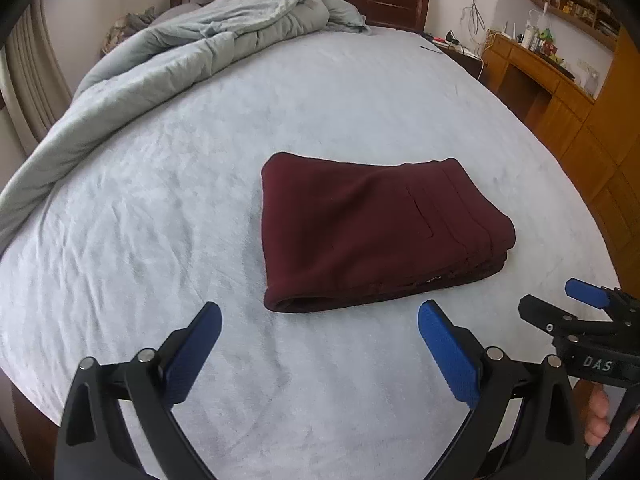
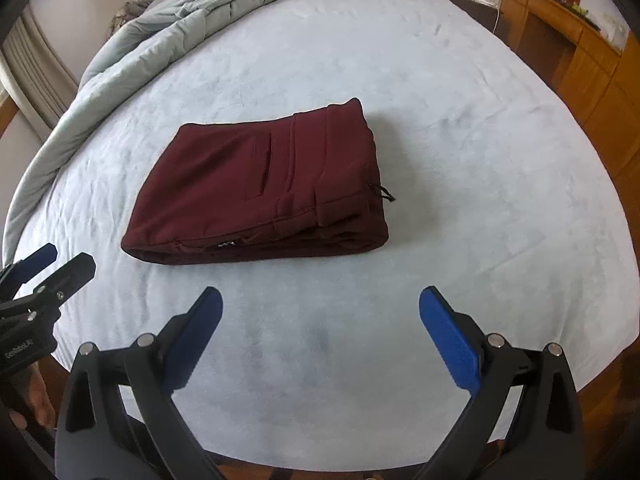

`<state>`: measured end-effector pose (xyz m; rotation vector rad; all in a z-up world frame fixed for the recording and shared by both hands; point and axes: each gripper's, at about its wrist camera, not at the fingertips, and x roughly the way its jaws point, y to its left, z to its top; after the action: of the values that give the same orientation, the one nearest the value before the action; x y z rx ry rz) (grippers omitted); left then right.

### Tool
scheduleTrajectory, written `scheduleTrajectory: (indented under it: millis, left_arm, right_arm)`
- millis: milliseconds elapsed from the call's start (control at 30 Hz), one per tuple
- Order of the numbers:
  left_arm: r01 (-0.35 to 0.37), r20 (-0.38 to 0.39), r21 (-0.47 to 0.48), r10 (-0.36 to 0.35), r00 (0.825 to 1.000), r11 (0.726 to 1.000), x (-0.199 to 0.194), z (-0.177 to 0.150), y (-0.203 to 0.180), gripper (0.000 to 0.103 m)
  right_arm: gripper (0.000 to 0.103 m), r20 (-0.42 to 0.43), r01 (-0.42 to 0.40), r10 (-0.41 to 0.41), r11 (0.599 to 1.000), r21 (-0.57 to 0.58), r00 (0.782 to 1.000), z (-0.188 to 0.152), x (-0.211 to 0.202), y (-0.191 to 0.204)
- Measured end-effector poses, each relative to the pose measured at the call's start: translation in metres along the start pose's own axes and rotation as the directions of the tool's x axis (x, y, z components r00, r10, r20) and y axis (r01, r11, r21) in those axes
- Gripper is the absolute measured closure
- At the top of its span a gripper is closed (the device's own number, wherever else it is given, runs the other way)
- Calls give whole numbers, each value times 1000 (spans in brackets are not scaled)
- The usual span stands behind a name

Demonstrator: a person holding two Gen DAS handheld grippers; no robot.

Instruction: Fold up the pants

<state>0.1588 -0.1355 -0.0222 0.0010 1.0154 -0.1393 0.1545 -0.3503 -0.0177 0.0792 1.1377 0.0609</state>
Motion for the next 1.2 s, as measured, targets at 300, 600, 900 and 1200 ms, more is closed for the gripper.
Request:
scheduleTrajectory:
  millis: [300, 600, 900, 1200]
  left_arm:
    - [31, -23, -45, -32, 999, 998, -1, -4, 3, 4]
    - [12, -33, -54, -14, 999, 998, -6, -9, 0, 4]
    - [5, -31, -40, -6, 999, 999, -9, -11, -5, 4]
    - [3, -34, -28, -4, 999, 1000, -8, -11, -7, 4]
  right_arm:
    - [5, 10, 6, -6, 999, 33, 1000, -4, -7, -3]
    - [5, 15, -14, 13, 1000, 11, 1000, -7, -14, 6]
    - [5, 18, -11, 11, 1000, 4, 1000, -7, -17, 8]
    - [5, 5, -5, 5, 1000, -3, 1000, -6, -14, 7]
